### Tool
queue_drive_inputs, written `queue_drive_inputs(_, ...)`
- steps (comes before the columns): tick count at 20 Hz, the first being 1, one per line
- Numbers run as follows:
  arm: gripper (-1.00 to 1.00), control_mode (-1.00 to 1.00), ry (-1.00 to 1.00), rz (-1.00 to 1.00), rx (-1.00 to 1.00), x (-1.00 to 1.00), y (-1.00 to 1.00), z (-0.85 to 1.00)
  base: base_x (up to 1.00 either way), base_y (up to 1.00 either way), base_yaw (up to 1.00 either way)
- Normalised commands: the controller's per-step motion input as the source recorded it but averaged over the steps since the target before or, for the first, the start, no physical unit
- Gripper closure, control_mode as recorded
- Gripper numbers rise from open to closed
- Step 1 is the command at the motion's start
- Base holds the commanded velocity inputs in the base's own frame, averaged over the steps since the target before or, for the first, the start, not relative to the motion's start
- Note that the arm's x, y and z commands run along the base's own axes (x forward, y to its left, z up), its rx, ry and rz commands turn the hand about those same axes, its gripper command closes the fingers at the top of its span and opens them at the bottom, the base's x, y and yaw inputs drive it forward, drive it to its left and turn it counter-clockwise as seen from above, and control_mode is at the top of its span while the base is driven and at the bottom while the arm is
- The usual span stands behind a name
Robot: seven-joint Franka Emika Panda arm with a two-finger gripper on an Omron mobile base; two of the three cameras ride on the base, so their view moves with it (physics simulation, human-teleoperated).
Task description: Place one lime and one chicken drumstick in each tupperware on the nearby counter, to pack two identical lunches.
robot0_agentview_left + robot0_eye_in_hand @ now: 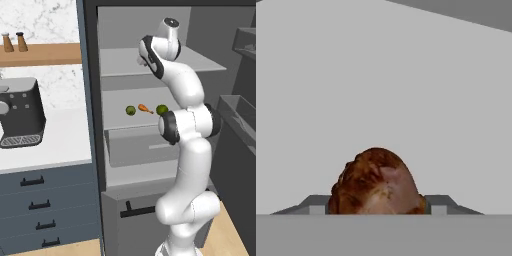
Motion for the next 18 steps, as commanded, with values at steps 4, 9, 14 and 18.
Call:
queue_drive_inputs(4, 1.0, -1.0, 0.0, 0.0, 0.01, -0.17, -0.11, -0.21, 0.0, 0.0, 0.0)
queue_drive_inputs(9, 1.0, -1.0, -0.01, 0.0, 0.11, -0.73, -0.27, 0.0, 0.0, 0.0, 0.0)
queue_drive_inputs(14, 1.0, -1.0, 0.0, -0.05, 0.15, -0.97, -0.15, 0.0, 0.0, 0.0, 0.0)
queue_drive_inputs(18, 1.0, -1.0, -0.02, -0.06, 0.06, -1.0, 0.0, -0.06, 0.0, 0.0, 0.0)
